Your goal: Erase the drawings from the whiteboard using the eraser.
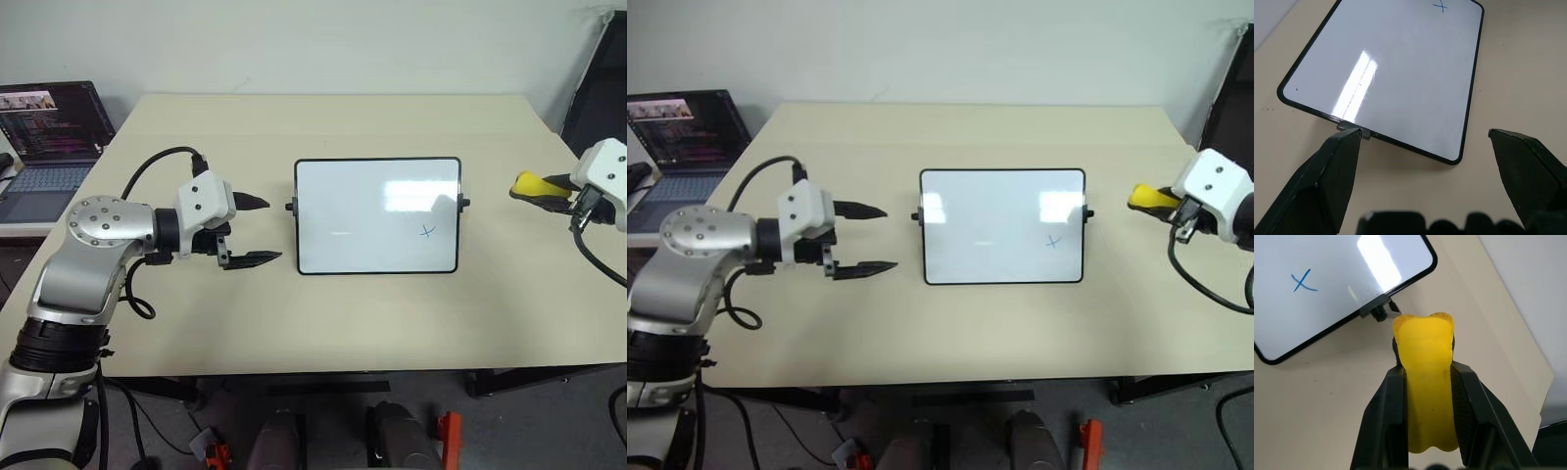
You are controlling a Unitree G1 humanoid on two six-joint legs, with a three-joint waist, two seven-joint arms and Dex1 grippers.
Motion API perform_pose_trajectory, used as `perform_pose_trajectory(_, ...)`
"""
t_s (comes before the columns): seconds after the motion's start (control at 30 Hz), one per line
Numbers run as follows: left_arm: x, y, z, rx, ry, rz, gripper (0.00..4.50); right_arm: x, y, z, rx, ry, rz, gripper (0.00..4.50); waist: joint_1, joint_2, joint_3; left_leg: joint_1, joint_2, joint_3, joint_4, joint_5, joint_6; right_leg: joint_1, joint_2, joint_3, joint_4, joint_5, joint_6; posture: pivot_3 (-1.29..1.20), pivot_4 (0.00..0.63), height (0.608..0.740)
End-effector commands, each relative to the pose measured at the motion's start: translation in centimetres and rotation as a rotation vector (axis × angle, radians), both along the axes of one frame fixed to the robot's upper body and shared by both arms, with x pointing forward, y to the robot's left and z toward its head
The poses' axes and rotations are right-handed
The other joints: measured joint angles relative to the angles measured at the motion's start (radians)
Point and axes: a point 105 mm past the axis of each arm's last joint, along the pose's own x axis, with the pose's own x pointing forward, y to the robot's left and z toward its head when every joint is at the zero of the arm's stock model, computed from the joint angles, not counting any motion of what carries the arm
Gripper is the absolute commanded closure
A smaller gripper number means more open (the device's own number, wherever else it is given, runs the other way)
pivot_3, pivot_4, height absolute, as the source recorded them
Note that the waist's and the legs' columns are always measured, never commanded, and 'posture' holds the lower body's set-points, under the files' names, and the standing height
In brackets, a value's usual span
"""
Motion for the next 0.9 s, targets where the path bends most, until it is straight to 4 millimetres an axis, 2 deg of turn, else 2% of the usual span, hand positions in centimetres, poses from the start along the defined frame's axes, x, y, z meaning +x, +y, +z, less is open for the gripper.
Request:
perform_pose_trajectory(0.03,-0.1,-0.2,0.9,0.001,-0.038,-0.015,0.0,0.1,0.6,1.0,-0.012,-0.035,0.024,3.66,0.0,0.0,0.0,0.0,0.0,0.0,0.0,0.0,0.0,0.0,0.0,0.0,0.0,0.0,0.0,0.0,0.15,0.74)
perform_pose_trajectory(0.7,-0.1,-0.4,0.9,0.0,-0.041,-0.026,0.0,0.4,2.1,0.7,0.001,-0.024,0.08,3.66,-0.001,0.0,0.0,0.0,0.0,0.0,0.0,0.0,0.0,0.0,0.0,0.0,0.001,0.0,0.0,0.0,0.15,0.74)
perform_pose_trajectory(0.77,-0.1,-0.4,0.9,0.0,-0.041,-0.028,0.0,0.3,2.8,1.0,0.027,-0.034,0.111,3.66,-0.001,0.0,0.0,0.0,0.0,0.0,0.0,0.0,0.0,0.0,0.0,0.0,0.001,0.0,0.0,0.0,0.15,0.74)
perform_pose_trajectory(0.9,0.0,-0.5,0.8,-0.002,-0.039,-0.028,0.0,0.5,6.5,0.3,0.11,-0.023,0.228,3.66,-0.009,0.0,0.0,0.001,0.0,0.0,0.0,0.0,0.0,0.0,0.0,0.0,0.002,0.0,0.0,0.0,0.15,0.74)
